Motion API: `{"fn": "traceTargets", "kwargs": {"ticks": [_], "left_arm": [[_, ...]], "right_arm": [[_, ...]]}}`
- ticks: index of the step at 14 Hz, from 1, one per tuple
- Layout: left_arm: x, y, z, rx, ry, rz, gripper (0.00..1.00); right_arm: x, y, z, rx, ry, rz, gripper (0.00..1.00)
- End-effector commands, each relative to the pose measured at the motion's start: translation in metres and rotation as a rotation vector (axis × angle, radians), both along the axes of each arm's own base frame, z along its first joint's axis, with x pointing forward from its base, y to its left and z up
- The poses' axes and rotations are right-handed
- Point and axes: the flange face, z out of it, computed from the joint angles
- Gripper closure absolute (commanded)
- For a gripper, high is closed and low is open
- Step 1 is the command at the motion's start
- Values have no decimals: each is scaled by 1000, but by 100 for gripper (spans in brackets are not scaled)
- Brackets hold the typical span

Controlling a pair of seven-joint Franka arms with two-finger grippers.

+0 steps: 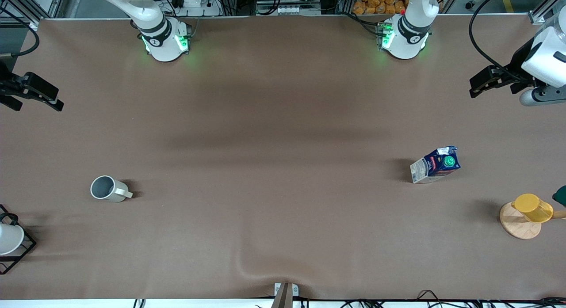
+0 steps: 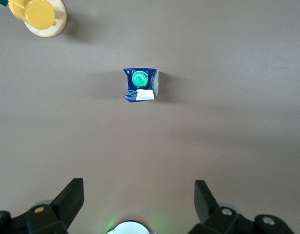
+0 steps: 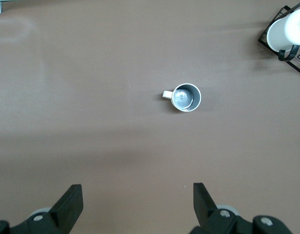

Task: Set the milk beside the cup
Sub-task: 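Reach the left gripper down to the blue milk carton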

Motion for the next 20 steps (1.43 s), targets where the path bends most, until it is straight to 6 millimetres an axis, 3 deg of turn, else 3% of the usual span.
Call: {"fn": "traceTargets", "kwargs": {"ticks": [1,4,6,12,16,18,20], "left_arm": [[1,11,2,-32,1,-2,0],[2,12,1,-18,2,3,0],[10,12,-13,-16,25,-1,0],[60,15,-95,-29,-36,13,0],[80,33,-145,-24,20,41,0],[87,30,-176,-28,36,39,0],[92,27,-202,-25,51,34,0]], "right_arm": [[-3,1,1,12,0,-13,0],[-3,1,1,12,0,-13,0],[-3,1,1,12,0,-13,0],[1,-3,-2,6,-6,-17,0],[19,-8,-29,6,35,-27,0],[35,-9,-53,13,57,-24,0],[55,-23,-76,11,20,12,0]]}}
